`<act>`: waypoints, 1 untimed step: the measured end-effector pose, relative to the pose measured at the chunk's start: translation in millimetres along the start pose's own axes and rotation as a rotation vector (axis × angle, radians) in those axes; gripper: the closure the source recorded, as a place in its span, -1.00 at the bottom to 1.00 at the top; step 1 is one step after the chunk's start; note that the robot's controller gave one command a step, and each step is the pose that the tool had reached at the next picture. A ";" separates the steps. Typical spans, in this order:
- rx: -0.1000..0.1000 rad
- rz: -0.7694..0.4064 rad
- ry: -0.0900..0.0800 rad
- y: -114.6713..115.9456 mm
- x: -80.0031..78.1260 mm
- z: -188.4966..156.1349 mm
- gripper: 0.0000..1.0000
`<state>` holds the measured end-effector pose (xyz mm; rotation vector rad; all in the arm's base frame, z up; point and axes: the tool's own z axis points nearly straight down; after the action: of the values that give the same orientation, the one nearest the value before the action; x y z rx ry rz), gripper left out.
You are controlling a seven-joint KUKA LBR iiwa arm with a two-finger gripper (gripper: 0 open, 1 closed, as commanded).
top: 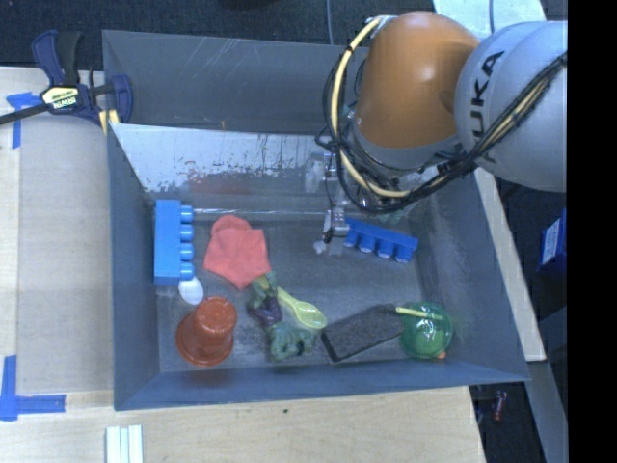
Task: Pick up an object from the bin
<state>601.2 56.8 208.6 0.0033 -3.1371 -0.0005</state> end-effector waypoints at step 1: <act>0.000 0.002 -0.008 -0.8 -1.1 -5.3 -1.00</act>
Offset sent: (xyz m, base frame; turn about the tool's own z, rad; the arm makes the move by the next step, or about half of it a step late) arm -0.0280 -0.0841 0.0092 0.0023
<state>602.2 56.0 213.9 0.0006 -3.1454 -0.0007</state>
